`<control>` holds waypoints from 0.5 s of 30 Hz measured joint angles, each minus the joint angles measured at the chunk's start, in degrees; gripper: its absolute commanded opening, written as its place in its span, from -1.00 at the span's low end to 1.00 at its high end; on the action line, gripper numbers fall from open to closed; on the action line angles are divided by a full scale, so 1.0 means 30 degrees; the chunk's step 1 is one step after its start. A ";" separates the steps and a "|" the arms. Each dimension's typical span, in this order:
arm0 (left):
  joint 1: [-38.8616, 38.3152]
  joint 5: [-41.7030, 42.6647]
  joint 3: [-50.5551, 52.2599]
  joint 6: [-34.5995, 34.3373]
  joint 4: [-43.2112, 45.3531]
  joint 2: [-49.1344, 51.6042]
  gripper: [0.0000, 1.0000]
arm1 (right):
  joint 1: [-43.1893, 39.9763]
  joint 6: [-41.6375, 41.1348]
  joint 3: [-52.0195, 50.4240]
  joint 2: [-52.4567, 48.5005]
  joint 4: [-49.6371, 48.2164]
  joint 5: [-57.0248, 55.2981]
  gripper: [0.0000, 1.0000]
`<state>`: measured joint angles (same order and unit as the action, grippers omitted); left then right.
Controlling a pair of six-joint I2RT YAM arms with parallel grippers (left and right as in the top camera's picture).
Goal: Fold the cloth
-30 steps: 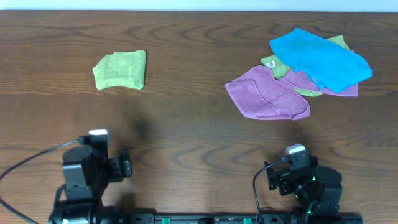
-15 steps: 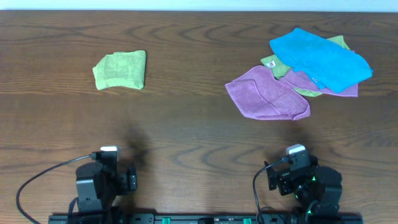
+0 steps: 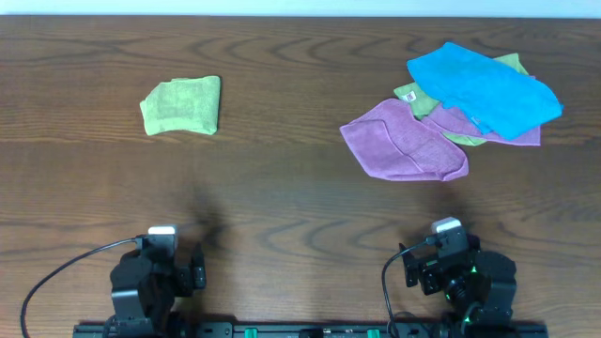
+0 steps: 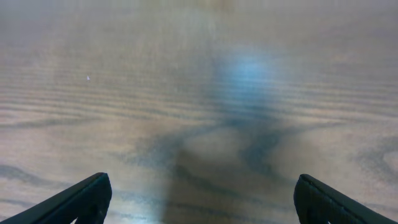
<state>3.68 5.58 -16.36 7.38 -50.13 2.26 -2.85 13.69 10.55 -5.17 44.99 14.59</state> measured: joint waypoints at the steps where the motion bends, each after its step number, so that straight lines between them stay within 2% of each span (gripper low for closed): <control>1: 0.0000 0.0007 0.0000 0.0000 0.0000 -0.0182 0.90 | 0.0000 0.0000 -0.0007 0.0000 0.0000 0.0000 0.99; 15: 0.0000 0.0007 0.0000 0.0000 0.0000 -0.0510 0.90 | 0.0000 0.0000 0.0000 0.0000 0.0000 0.0000 0.98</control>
<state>3.68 5.61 -16.36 7.38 -50.13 0.73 -2.85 13.69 10.55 -5.17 44.99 14.59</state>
